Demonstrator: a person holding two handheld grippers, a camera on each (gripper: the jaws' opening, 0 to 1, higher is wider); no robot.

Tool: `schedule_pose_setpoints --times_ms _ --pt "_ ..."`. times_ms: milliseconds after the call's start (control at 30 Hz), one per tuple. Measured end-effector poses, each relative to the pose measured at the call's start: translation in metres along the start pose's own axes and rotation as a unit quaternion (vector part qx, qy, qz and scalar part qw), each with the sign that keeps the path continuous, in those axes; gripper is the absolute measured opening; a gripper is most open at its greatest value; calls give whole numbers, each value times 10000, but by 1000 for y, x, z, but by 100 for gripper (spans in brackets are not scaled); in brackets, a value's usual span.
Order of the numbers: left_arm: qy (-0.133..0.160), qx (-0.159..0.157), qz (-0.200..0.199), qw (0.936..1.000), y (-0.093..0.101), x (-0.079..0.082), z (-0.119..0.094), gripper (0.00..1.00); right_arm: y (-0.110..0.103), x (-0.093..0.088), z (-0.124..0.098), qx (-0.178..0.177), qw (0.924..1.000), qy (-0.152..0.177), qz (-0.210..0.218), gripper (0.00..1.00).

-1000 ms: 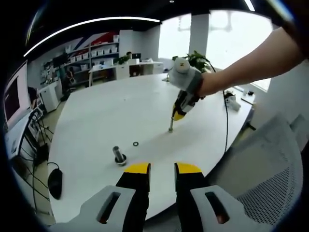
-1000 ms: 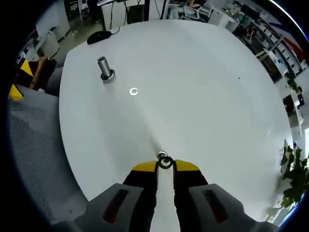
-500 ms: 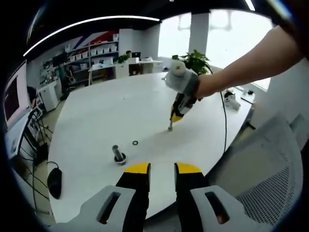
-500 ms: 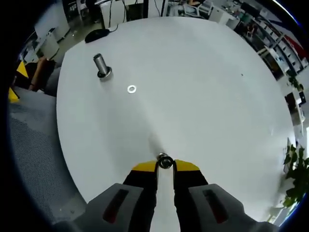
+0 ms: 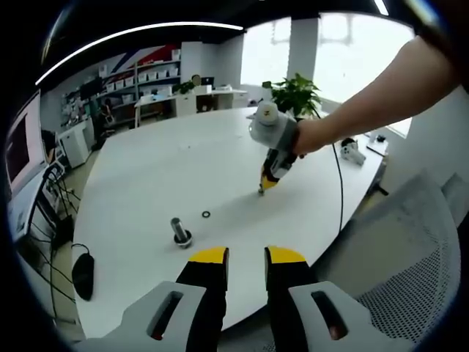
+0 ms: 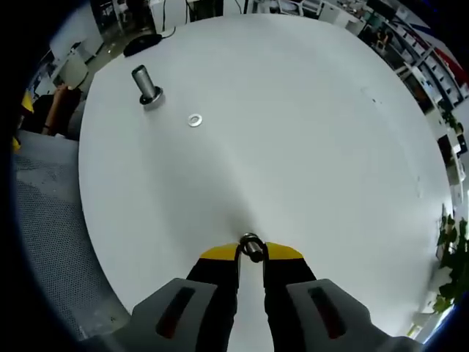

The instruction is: Place the washer onto the threaded stud by aligning its center hole with the stud, sliding it down to the base, and recovering from edge contact or off-axis alignment until the washer reaches the visible bottom stop.

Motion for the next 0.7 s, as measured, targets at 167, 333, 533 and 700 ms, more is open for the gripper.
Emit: schedule_pose_setpoints --times_ms 167,333,533,700 --pt "4 -3 -31 10000 -1 0 -1 17 -1 -1 6 70 9999 -34 70 13" --pt "-2 -1 -20 10000 0 0 0 17 -3 -3 9 61 9999 -90 13 13" --pt "-6 5 -40 10000 -1 0 1 17 0 -5 13 77 9999 -101 25 14" --pt "-13 13 -42 10000 -1 0 1 17 1 -5 13 106 9999 -88 104 14"
Point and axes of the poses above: the point that each gripper's makers call its tool centre point, and the gripper's own axes: z roughly forward along the fingers, y roughly to its right, x roughly out of its top, the point moved 5 cm from there along -z, roughly backward along the fingers, and after that the axes turned 15 degrees about -y, right-handed, at the moved point
